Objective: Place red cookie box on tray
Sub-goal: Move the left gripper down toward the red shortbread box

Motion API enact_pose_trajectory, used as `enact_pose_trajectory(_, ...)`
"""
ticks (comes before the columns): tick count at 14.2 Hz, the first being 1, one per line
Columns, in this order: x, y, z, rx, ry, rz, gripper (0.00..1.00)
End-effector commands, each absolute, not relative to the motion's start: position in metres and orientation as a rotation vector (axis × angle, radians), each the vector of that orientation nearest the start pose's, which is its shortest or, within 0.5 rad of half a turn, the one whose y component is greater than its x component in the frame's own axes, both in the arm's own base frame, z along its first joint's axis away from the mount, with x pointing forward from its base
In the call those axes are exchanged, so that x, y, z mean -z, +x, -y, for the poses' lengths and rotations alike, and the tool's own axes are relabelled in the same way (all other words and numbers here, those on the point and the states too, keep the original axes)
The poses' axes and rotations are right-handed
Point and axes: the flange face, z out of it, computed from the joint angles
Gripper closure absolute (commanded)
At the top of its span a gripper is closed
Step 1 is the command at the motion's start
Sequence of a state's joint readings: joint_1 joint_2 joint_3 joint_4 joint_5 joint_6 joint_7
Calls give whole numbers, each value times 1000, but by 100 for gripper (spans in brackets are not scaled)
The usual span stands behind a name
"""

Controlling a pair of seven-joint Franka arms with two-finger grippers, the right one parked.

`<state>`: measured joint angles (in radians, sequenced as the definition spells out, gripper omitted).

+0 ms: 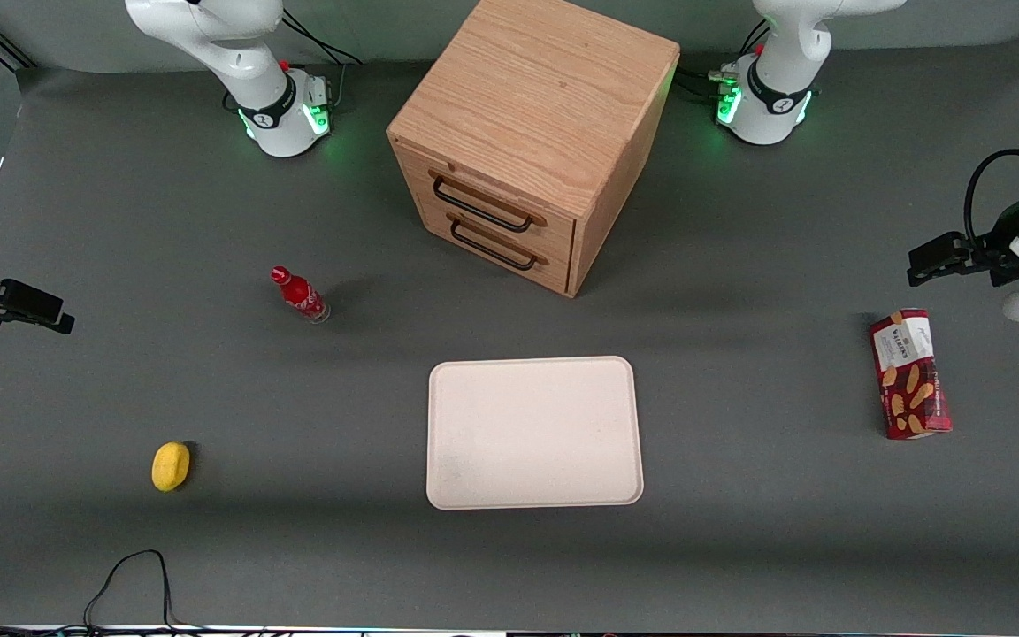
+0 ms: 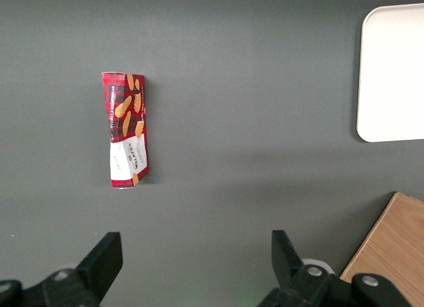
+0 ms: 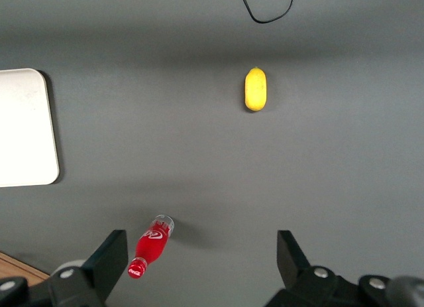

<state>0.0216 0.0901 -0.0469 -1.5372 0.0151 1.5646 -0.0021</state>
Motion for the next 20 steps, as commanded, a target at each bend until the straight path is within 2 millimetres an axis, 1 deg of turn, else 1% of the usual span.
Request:
enact_pose_trajectory(1,-593,575,16,-103,-3135,-19,0)
enact_pose_trajectory(4,-589,575,7,-122,-3134,0,0)
enact_pose_trajectory(5,-584,574,-2,-139,-3131,-8,0)
enact_pose_trajectory(6,-577,572,-19,-166,-3126,11,0)
enact_pose_trajectory(7,-575,572,-30,-167,-3125,1,0)
enact_pose_trajectory(8,-570,572,-47,-165,-3124,5,0)
enact_pose_trajectory(10,-567,572,-86,-138,-3129,38,0)
enact_pose_trajectory(12,-559,569,-122,-141,-3133,18,0)
enact_pose_trajectory(14,-556,565,-144,-129,-3131,27,0)
enact_pose_trajectory(16,-546,564,-153,-130,-3109,18,0)
enact_pose_trajectory(19,-514,561,-154,-121,-3108,-3,0)
enact_pose_trajectory(20,-500,561,-157,-117,-3108,-23,0)
